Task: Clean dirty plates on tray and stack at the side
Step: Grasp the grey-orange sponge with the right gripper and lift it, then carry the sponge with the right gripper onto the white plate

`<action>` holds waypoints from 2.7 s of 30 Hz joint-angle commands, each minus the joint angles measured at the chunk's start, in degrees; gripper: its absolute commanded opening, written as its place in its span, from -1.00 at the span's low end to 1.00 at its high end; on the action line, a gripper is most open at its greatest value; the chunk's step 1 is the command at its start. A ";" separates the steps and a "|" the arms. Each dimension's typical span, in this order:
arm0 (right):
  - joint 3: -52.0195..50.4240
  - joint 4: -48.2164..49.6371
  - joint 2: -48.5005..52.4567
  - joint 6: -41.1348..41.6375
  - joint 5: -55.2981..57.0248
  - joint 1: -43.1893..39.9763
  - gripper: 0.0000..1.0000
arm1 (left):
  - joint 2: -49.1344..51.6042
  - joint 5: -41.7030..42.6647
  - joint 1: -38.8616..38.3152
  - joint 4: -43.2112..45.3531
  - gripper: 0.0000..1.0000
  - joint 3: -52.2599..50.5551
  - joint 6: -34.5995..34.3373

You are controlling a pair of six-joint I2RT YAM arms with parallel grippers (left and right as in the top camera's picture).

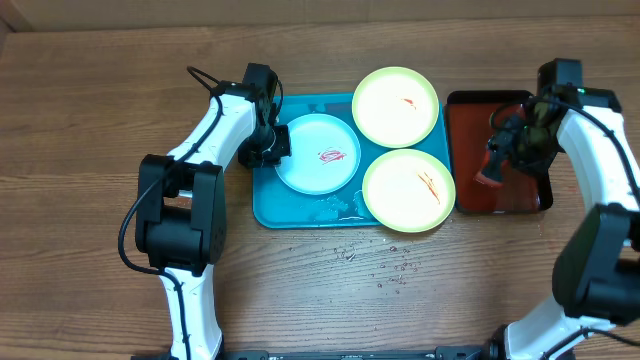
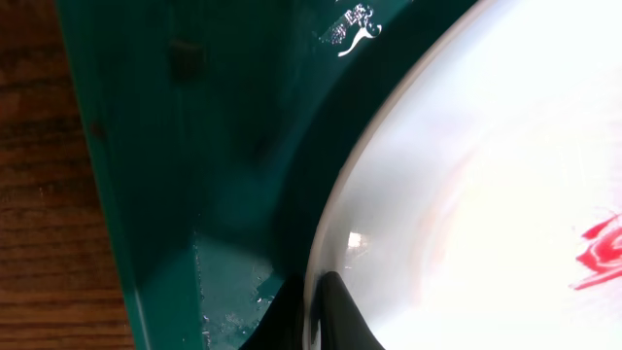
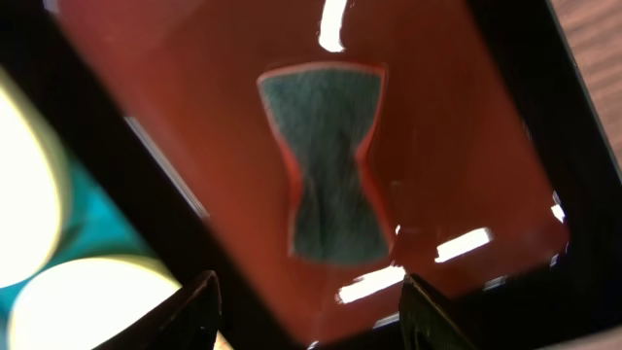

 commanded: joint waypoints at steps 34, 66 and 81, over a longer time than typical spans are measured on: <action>4.46 3.63 12.13 -9.86 1.31 0.04 -0.93 | 1.49 -4.66 0.04 0.50 -0.92 -1.49 2.73; 23.12 -10.84 5.38 -22.03 -8.52 15.87 -0.92 | 1.49 -2.49 0.07 0.31 -0.92 -1.49 6.97; 23.37 2.62 15.96 -4.15 -11.34 36.65 -0.93 | 1.46 1.29 0.07 0.52 -0.91 -1.49 5.05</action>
